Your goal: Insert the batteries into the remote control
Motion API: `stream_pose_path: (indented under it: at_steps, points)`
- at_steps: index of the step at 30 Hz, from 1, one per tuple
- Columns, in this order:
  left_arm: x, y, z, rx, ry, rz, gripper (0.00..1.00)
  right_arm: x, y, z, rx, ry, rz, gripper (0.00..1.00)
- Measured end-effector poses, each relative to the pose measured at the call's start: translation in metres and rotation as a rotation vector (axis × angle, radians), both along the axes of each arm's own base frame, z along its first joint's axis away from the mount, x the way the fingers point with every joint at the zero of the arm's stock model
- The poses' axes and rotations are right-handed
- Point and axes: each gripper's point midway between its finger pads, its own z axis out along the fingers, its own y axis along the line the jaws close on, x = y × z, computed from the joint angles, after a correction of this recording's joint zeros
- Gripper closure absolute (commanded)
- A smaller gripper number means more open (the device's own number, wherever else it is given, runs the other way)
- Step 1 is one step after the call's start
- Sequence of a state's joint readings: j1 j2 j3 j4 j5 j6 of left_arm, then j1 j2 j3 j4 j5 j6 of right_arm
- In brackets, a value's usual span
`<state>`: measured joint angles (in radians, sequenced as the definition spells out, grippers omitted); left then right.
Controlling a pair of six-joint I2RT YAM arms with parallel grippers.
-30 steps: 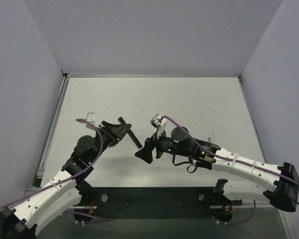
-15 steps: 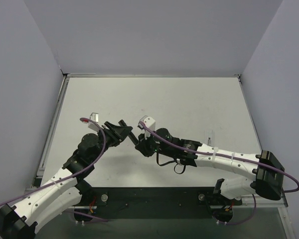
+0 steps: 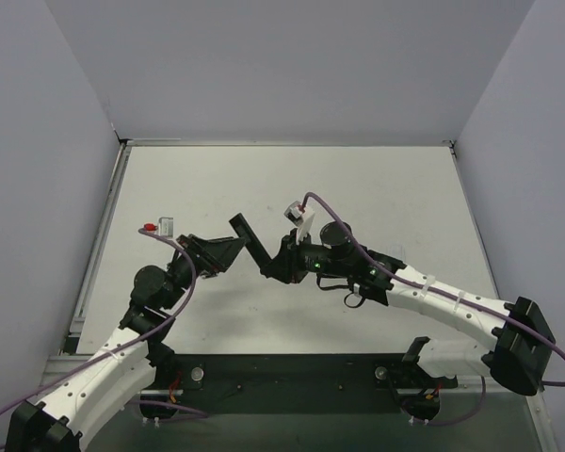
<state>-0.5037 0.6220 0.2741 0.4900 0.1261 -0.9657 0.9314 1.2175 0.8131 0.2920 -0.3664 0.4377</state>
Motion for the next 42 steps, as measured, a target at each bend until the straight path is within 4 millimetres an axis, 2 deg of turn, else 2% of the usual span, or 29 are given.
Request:
stream_pose_path:
  at_steps: [4,9,13,16,19,23,24,26,27,28,30,31,33,36,38,42]
  points:
    - [-0.002,-0.007,0.003,-0.054,-0.05,-0.077,0.06,-0.015,0.006,0.017,0.106,0.056,0.09,1.0]
    - [-0.015,-0.02,0.025,-0.111,-0.149,-0.191,0.09,-0.033,0.011,0.03,0.191,0.125,0.195,1.0]
    - [-0.026,-0.021,0.046,-0.151,-0.233,-0.236,0.17,-0.044,0.017,0.048,0.273,0.157,0.272,1.0]
    - [-0.034,-0.021,0.057,-0.176,-0.274,-0.259,0.24,-0.043,0.016,0.051,0.311,0.193,0.292,1.0]
    - [-0.04,-0.019,0.066,-0.2,-0.303,-0.272,0.34,-0.042,0.016,0.05,0.325,0.224,0.301,1.0]
    - [-0.042,-0.018,0.07,-0.219,-0.308,-0.28,0.59,-0.044,0.018,0.051,0.343,0.247,0.33,1.0]
    - [-0.042,-0.018,0.07,-0.222,-0.304,-0.279,0.74,-0.045,0.018,0.052,0.348,0.247,0.337,1.0]
    - [-0.041,-0.017,0.07,-0.228,-0.295,-0.276,0.9,-0.046,0.019,0.054,0.356,0.243,0.352,0.98]
    - [-0.042,-0.017,0.072,-0.243,-0.286,-0.282,1.0,-0.046,0.019,0.054,0.356,0.237,0.353,0.91]
    - [-0.043,-0.017,0.073,-0.251,-0.284,-0.282,1.0,-0.046,0.019,0.052,0.352,0.228,0.36,0.74]
    - [-0.041,-0.016,0.072,-0.257,-0.267,-0.273,1.0,-0.044,0.02,0.049,0.346,0.217,0.355,0.58]
    - [-0.04,-0.015,0.07,-0.249,-0.265,-0.264,1.0,-0.043,0.02,0.045,0.332,0.226,0.347,0.43]
    - [-0.034,-0.012,0.064,-0.23,-0.235,-0.222,1.0,-0.039,0.019,0.033,0.286,0.234,0.317,0.3]
    - [-0.023,-0.005,0.047,-0.182,-0.165,-0.138,1.0,-0.031,0.016,0.014,0.188,0.217,0.252,0.22]
    - [-0.015,-0.001,0.033,-0.143,-0.106,-0.079,1.0,-0.023,0.013,0.006,0.101,0.167,0.189,0.21]
    - [-0.004,0.007,0.0,-0.07,0.021,0.013,1.0,-0.019,0.018,0.012,-0.043,-0.009,0.129,0.19]
